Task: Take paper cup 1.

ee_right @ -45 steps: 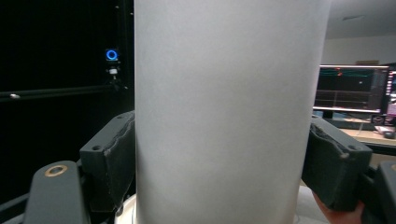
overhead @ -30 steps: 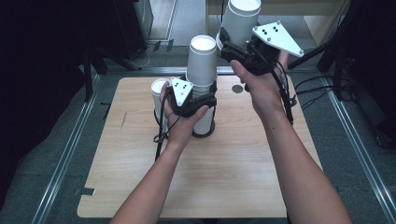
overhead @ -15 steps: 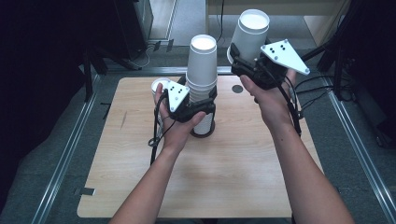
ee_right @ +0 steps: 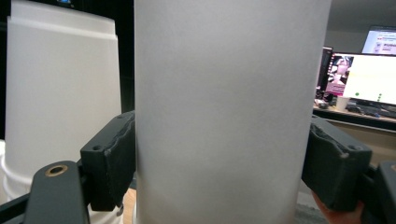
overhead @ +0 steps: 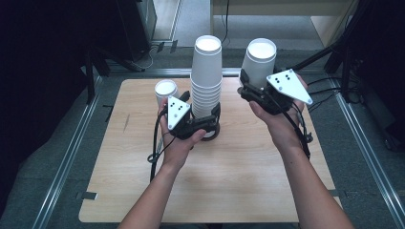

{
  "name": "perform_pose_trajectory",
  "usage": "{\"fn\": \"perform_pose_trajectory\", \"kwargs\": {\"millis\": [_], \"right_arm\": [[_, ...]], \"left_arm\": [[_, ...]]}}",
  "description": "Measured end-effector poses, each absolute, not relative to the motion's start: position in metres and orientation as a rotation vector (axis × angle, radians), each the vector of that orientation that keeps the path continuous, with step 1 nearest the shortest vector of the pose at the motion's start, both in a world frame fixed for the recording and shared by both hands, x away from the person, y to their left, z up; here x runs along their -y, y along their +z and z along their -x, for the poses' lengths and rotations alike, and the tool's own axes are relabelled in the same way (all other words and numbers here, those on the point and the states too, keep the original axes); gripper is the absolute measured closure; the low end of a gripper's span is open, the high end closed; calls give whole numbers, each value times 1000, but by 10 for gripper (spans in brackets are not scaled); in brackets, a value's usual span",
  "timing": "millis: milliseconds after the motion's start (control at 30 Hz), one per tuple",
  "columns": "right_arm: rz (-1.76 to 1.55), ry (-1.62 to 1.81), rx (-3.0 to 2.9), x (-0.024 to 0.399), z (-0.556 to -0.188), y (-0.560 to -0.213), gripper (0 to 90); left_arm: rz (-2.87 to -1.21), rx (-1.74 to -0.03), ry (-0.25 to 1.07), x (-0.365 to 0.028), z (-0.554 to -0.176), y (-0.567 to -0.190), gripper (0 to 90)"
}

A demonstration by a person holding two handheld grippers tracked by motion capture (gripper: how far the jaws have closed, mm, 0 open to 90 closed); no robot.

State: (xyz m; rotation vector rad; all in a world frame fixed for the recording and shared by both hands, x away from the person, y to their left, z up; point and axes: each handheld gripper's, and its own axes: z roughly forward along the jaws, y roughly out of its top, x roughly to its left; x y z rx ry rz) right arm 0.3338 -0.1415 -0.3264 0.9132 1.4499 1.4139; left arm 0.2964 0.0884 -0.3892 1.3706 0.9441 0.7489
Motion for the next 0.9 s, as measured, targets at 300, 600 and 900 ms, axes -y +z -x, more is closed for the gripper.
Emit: {"fn": "perform_pose_trajectory", "kwargs": {"millis": [300,600,900], "right_arm": [[-890,1343,-1466,145,-320,-356,198],[-837,1277,-1513,147,-299,-385,198],[-814,1239,-1534,148,-281,-407,198]], "left_arm": [[-1378,-956,741,-95,-284,-398,7],[-1408,-974,719,-99,-273,-411,7],[-1455,-970,668,-100,-261,-424,7]]}}
